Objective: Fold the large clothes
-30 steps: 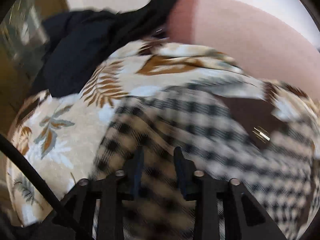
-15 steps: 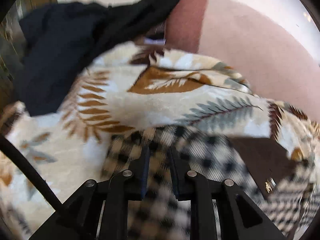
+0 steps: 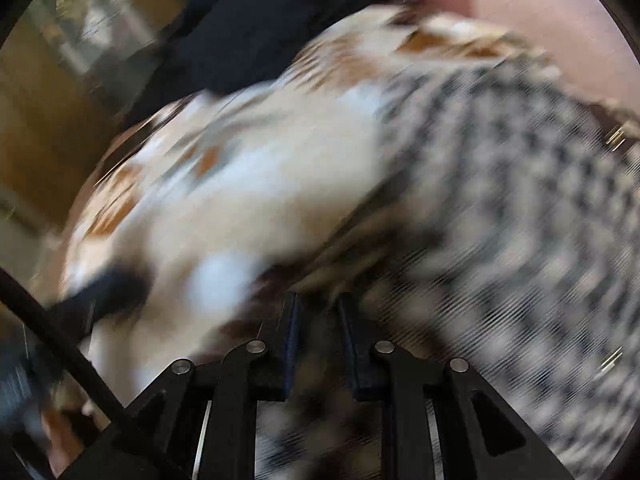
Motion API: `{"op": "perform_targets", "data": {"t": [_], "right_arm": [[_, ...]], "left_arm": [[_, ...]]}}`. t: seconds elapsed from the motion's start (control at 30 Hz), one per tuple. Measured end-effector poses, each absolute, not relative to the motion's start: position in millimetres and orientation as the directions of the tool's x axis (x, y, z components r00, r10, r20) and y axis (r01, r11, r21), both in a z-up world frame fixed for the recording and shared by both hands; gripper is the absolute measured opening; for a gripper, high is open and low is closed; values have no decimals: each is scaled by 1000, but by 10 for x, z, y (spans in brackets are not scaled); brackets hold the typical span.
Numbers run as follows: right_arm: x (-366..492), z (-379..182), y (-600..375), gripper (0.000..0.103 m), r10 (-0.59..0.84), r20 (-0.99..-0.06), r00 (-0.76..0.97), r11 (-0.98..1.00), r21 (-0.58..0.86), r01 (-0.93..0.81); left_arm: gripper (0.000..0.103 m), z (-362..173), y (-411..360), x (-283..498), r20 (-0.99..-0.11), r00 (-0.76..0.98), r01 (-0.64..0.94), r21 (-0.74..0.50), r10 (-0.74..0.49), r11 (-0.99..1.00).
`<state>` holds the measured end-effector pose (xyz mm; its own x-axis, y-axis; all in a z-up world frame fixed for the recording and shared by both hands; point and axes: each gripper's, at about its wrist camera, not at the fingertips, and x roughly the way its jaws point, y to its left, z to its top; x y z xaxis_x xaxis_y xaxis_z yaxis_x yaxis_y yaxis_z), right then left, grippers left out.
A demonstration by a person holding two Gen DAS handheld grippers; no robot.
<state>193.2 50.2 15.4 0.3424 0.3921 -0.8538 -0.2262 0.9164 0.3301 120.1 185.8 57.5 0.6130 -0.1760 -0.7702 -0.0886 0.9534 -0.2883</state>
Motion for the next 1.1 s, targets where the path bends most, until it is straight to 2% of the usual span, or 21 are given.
{"op": "perform_targets", "data": {"t": [0.07,0.27,0.37,0.53,0.63,0.87,0.93,1.0,1.1], "right_arm": [[1734,185,654,39,367,-847,385,923,278,-267],[1392,348,399,40,420,-824,380,904,340,-260],[1269,542,-52,40,360,-815,455,933,304,-194],[1218,682,-1129,40,103,-818,566,981,178,79],[1213,580,-1887,40,-58,-837,544,963,97,253],[592,382,-3489,40,-255,-846,468,810,78,582],[335,320,-3991,40,-305,-843,443,731,91,676],[56,274,-4481,39,-286,-831,477,652,196,733],[-156,334,-4966,39,-224,-801,555,570,354,741]], "left_arm": [[43,631,1982,1211,-757,633,-116,-299,-161,947],[44,660,2063,1180,-751,640,-127,-310,-161,942],[46,643,1853,1129,-752,637,-64,-271,-170,961],[50,537,1426,1048,-762,614,41,-228,-205,973],[50,416,1109,1002,-780,594,111,-165,-198,980],[51,-1,739,1045,-844,503,168,-116,-186,979],[57,-41,670,1026,-826,541,170,-78,-160,982],[70,-77,601,1005,-819,555,182,-56,-149,982],[75,-121,519,966,-800,587,191,-12,-124,981]]}}
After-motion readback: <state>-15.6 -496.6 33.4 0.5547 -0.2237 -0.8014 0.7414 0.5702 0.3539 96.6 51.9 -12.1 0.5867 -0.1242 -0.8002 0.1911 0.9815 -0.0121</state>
